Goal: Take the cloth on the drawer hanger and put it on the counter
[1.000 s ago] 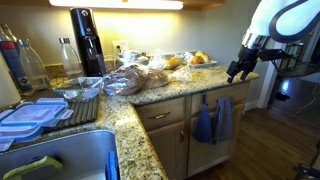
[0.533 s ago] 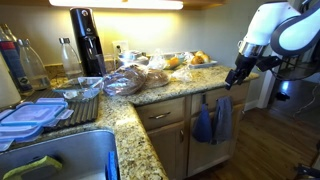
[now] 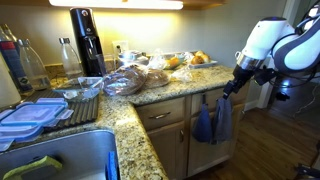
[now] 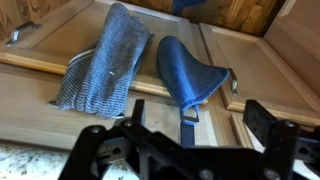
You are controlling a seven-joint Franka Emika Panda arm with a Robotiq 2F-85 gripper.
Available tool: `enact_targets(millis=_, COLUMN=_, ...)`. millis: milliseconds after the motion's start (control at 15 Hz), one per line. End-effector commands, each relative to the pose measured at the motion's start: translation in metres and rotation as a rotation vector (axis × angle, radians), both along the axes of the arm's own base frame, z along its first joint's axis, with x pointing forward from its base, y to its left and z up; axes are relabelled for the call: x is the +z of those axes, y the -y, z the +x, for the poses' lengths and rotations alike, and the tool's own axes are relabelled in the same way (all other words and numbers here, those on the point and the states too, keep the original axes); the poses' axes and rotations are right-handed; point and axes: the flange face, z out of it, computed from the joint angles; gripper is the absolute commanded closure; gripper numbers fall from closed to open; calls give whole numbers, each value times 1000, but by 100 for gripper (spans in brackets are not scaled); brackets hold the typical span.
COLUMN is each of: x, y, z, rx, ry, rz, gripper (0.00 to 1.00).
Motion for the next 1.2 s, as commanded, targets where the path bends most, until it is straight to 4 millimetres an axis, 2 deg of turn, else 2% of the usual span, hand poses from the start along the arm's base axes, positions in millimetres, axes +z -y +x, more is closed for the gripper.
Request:
enact_targets(millis=0, x=-17, y=4, z=4, rx=3, ry=35, rz=43, gripper=0)
enact_targets(millis=467, x=-40, y=14, z=20, rx=21, ry=50, rz=74, gripper=0)
enact_targets(millis=600, x=-37, y=15, z=18, rx=19, ry=33, rz=53, gripper=0)
enact_targets(millis=867, x=-43, y=14, z=23, rx=19, ry=26, rz=57, gripper=0)
enact_targets(millis=1133, x=-65, y=15, z=36, rx=22, ry=11, rz=66, gripper=0)
